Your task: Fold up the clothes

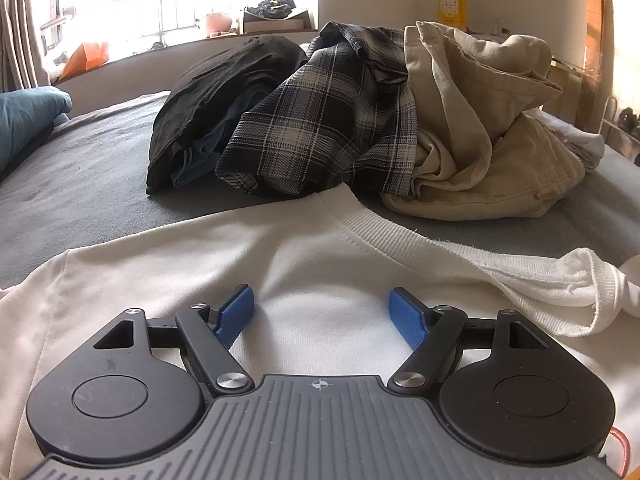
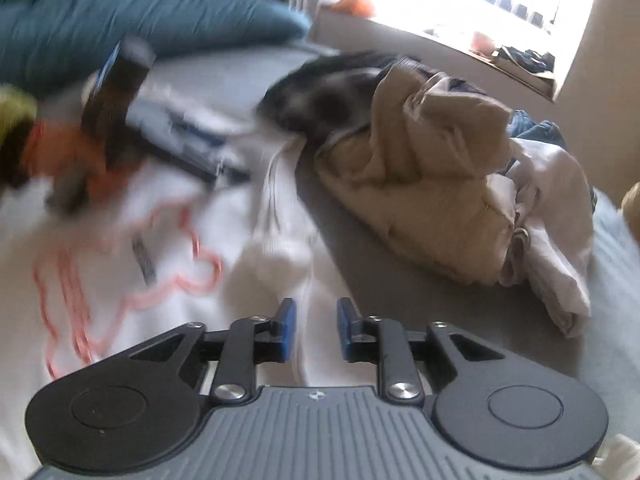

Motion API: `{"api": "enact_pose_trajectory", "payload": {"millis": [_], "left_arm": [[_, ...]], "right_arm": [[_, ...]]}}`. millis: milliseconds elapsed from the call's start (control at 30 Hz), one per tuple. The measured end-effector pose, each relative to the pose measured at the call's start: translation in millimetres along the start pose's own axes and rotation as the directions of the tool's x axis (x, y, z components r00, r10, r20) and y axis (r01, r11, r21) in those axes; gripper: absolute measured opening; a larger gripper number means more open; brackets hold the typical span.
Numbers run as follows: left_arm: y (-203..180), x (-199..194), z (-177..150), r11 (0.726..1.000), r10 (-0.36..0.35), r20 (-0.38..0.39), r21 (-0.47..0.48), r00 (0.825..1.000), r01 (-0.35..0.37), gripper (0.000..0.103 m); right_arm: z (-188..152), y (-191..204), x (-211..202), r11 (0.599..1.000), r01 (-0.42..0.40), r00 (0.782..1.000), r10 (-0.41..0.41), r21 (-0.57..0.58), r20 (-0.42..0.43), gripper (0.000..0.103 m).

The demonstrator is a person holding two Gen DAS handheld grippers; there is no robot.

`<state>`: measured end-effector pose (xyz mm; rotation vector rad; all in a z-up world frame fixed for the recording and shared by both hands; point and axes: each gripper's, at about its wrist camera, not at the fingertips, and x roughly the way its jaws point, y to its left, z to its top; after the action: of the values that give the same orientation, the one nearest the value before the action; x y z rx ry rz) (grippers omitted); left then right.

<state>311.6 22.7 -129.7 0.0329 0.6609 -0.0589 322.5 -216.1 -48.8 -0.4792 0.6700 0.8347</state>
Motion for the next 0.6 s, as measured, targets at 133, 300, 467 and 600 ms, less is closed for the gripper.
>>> {"api": "enact_pose_trajectory", "payload": {"millis": [133,300,467,600], "left_arm": [[-0.6,-0.3,-0.8,1.000,0.003,0.004,0.003,1.000,-0.003,0.076],[-0.2,-0.7,-0.6,1.000,0.001,0.005,0.005,1.000,-0.001,0.076],[1.7,-2.4,0.3,1.000,0.003,0.010,0.003,1.000,-0.003,0.076],[4.7,0.8,4.7,1.000,0.020,0.028,-0.020,0.999,-0.020,0.076]], "right_arm": [[8.1,-0.6,9.4,0.995,-0.051,0.999,0.050,0.084,0.018,0.045],[11.5,1.2,54.9,0.985,-0.016,0.998,0.026,0.174,-0.055,0.029],[24.2,20.0,36.3,0.994,0.103,0.991,-0.106,0.038,0.083,0.008],[34.3,15.0,24.1,0.958,0.284,0.947,-0.271,-0.052,0.175,0.008]]}}
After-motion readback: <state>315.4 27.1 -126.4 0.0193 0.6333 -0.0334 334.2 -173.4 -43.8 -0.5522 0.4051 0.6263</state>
